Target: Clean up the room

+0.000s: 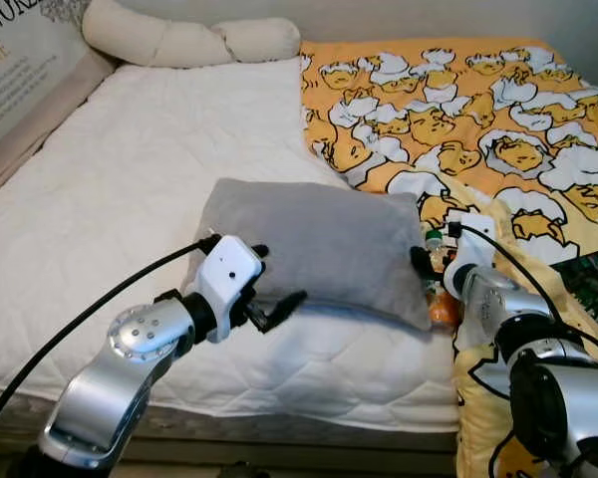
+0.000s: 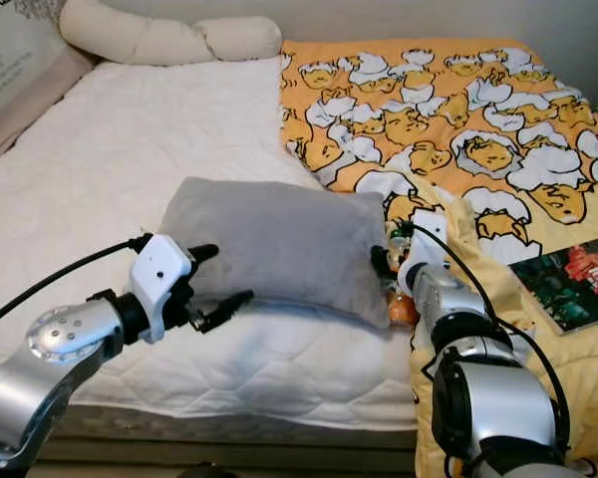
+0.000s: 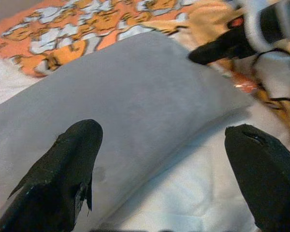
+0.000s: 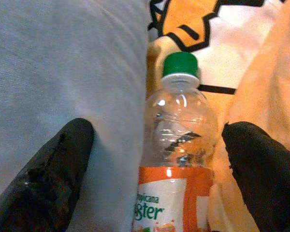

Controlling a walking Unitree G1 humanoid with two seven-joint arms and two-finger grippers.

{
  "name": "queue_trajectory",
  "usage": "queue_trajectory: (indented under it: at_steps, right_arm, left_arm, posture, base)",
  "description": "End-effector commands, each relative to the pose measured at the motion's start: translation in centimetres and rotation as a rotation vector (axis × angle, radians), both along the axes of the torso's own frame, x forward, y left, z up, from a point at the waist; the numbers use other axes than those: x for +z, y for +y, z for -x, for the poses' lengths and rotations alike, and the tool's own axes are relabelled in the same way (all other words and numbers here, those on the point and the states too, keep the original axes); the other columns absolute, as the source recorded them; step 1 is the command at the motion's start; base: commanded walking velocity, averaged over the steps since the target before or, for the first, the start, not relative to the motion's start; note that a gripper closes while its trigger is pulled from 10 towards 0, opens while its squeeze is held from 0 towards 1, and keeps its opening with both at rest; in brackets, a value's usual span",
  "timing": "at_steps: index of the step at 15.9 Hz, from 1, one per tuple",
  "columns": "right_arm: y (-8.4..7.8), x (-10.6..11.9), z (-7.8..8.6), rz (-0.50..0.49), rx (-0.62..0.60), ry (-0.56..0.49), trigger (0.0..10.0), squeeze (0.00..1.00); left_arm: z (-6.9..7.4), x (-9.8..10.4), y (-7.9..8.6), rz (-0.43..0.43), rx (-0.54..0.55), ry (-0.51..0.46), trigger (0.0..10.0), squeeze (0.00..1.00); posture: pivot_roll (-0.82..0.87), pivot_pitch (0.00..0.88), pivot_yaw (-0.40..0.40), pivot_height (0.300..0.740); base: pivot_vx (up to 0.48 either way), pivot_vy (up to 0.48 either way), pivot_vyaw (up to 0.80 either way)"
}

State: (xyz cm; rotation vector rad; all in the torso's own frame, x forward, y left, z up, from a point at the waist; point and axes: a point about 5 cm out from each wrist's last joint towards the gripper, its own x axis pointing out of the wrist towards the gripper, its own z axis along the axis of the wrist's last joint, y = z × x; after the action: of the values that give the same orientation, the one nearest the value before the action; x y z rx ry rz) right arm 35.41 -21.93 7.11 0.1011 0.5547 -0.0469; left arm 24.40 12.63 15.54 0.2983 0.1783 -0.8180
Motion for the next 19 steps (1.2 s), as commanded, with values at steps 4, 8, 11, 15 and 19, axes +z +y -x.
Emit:
queue_trajectory:
  at_steps: [4, 8, 11, 15, 19]
  right_arm:
    - [-1.5, 1.0, -0.3, -0.073, -0.134, -0.098, 10.0, 0.0]
    - [-2.5, 0.0, 0.5, -0.053, -0.195, -0.041, 10.0, 0.0]
    - [-2.3, -0.4, 0.8, -0.087, -0.156, -0.027, 10.0, 0.0]
    - [-0.4, -0.1, 0.2, -0.164, -0.019, -0.051, 10.0, 0.0]
    - [0.7, -1.6, 1.0, -0.099, 0.045, 0.065, 4.0, 0.0]
  left_arm:
    - [0.9, 0.4, -0.1, 0.004, -0.056, 0.027, 10.0, 0.0]
    - [1.1, 0.6, -0.1, 0.005, -0.069, 0.039, 10.0, 0.0]
    - [1.2, 0.7, 0.0, 0.001, -0.073, 0.044, 10.0, 0.0]
    - [1.3, 0.7, 0.0, -0.003, -0.074, 0.052, 10.0, 0.0]
    - [1.3, 0.6, 0.0, -0.007, -0.074, 0.06, 10.0, 0.0]
  posture:
    - [0.06, 0.067, 0.092, 0.74]
    - [0.07, 0.072, 0.102, 0.74]
    - [0.07, 0.074, 0.103, 0.74]
    - [0.07, 0.075, 0.102, 0.74]
    - [0.08, 0.081, 0.099, 0.74]
  base:
    - [0.0, 0.0, 0.0]
    - [0.0, 0.0, 0.0]
    - [0.0, 0.0, 0.0]
    - [0.0, 0.0, 0.0]
    - [0.0, 0.0, 0.0]
